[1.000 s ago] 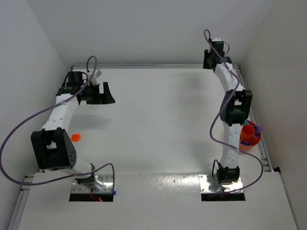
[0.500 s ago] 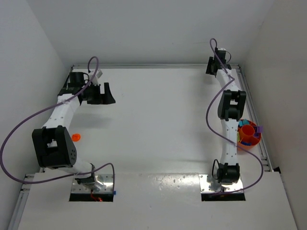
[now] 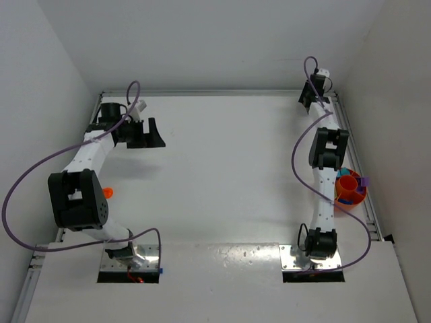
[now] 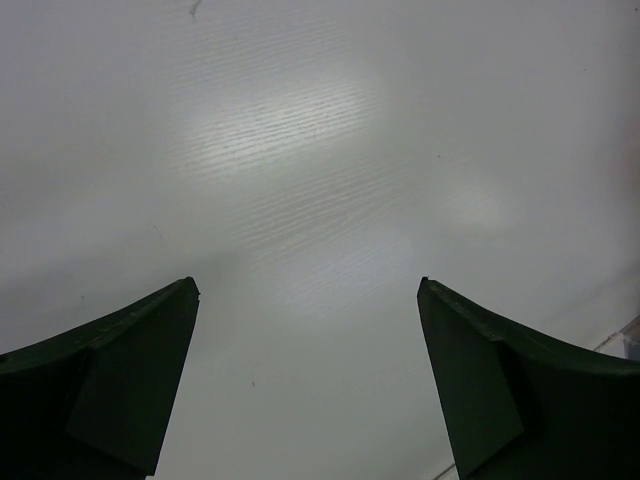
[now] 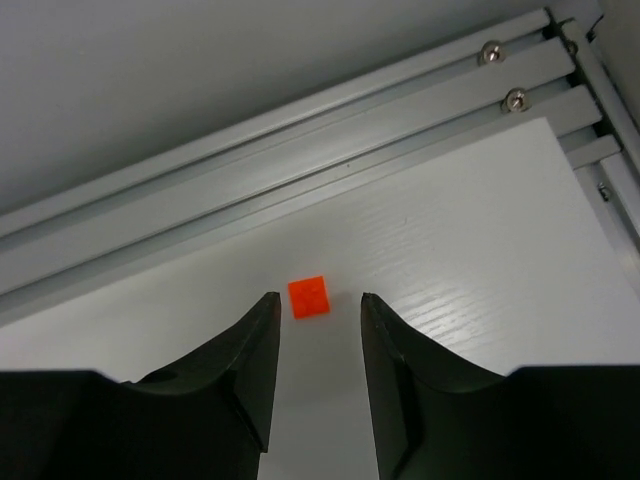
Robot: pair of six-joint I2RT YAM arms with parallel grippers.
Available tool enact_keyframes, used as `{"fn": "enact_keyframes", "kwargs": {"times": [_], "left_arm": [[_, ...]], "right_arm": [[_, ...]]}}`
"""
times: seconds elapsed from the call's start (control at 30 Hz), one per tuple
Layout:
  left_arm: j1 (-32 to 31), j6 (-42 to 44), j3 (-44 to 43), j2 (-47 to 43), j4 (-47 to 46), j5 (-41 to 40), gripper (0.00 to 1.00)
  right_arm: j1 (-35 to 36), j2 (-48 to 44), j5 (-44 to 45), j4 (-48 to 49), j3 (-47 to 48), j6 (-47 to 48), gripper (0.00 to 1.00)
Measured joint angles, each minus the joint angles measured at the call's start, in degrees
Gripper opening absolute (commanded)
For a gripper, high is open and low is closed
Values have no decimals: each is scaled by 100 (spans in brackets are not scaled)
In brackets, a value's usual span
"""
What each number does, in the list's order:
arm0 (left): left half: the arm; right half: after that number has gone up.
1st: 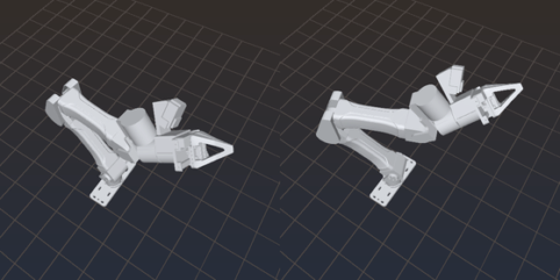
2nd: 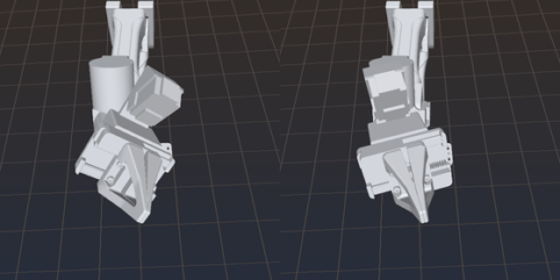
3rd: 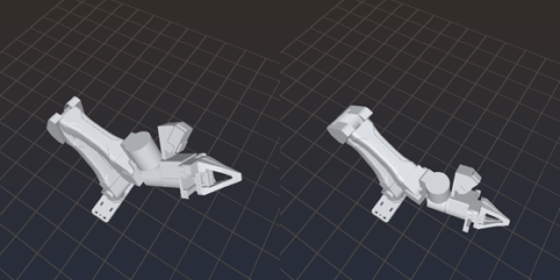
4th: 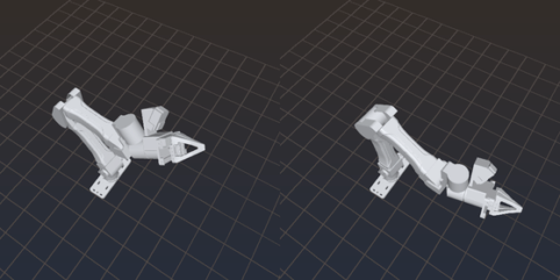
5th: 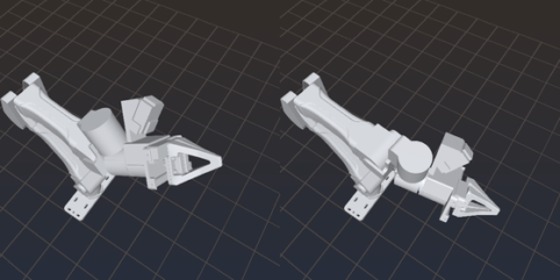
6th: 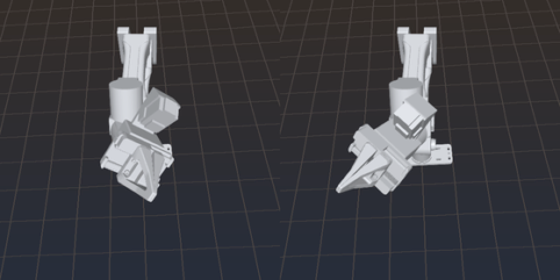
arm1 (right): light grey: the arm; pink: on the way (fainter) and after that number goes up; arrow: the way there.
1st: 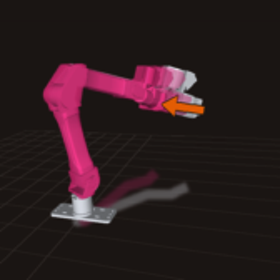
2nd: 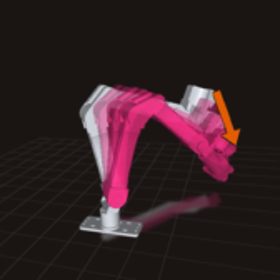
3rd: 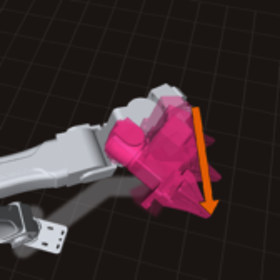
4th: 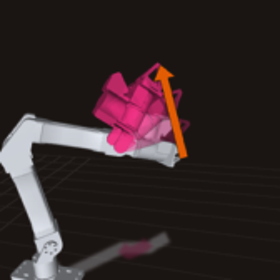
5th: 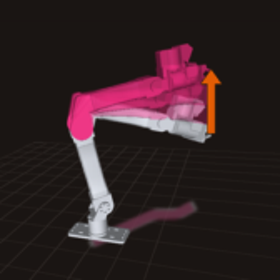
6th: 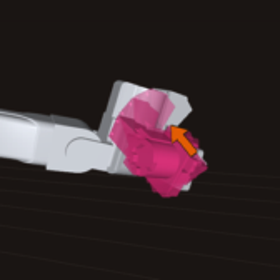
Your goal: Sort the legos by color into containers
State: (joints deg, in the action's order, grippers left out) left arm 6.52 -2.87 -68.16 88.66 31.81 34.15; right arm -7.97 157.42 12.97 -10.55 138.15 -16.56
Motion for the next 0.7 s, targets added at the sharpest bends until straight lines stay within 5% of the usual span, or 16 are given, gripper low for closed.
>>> {"fn": "enact_keyframes", "kwargs": {"times": [0.7], "left_arm": [[157, -61, -22, 380, -20, 299, 98]], "right_arm": [[-4, 483, 59, 535, 170, -151, 33]]}}
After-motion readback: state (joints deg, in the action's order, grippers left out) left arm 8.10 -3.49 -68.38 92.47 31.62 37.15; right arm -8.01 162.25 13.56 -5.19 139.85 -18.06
